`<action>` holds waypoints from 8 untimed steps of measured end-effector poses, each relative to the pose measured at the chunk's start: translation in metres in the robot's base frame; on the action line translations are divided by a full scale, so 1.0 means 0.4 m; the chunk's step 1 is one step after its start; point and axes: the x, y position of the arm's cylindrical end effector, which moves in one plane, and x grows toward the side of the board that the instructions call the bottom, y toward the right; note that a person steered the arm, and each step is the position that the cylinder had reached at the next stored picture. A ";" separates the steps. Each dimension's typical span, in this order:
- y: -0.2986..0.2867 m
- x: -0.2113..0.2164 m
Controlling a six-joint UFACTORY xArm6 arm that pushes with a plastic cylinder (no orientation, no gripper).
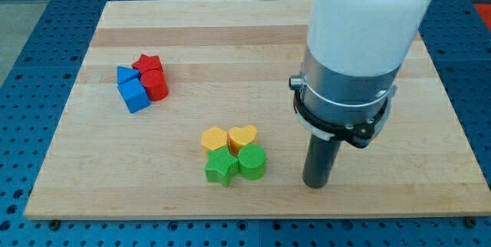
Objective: Slide the group of blocks a bit left
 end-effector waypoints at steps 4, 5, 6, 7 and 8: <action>-0.074 -0.054; -0.100 -0.054; -0.128 -0.054; -0.157 -0.054; -0.173 -0.054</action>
